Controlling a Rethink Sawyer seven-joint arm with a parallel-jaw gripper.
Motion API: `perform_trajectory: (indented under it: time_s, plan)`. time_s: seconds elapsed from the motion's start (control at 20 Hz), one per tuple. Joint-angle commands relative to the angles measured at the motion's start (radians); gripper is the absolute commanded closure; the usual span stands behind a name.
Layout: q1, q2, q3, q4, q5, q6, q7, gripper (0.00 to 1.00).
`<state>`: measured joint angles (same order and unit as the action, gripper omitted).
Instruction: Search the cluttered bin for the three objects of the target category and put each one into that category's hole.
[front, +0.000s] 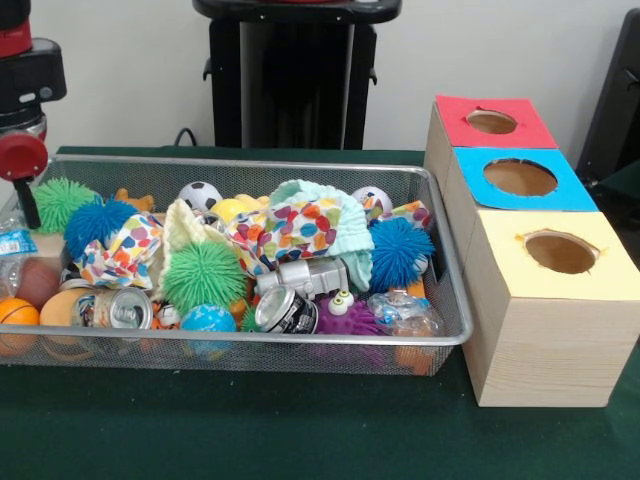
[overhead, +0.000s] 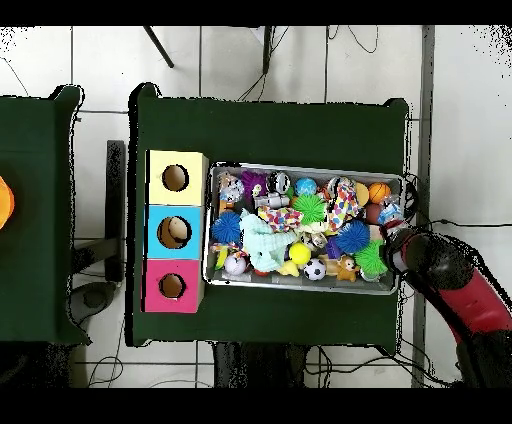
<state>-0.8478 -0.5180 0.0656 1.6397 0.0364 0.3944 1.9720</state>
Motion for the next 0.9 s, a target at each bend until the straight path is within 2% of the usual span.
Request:
perform_trajectory:
  time_s: [0.05, 0.6, 0.9]
  plan:
    - [-0.006, 0.036, 0.082, 0.0, -0.043, 0.047, -0.017, 1.0]
    - [0.0, 0.034, 0.081, 0.009, -0.042, 0.038, 0.007, 1.0]
    - [0.03, 0.013, 0.085, 0.07, -0.04, -0.012, 0.048, 1.0]
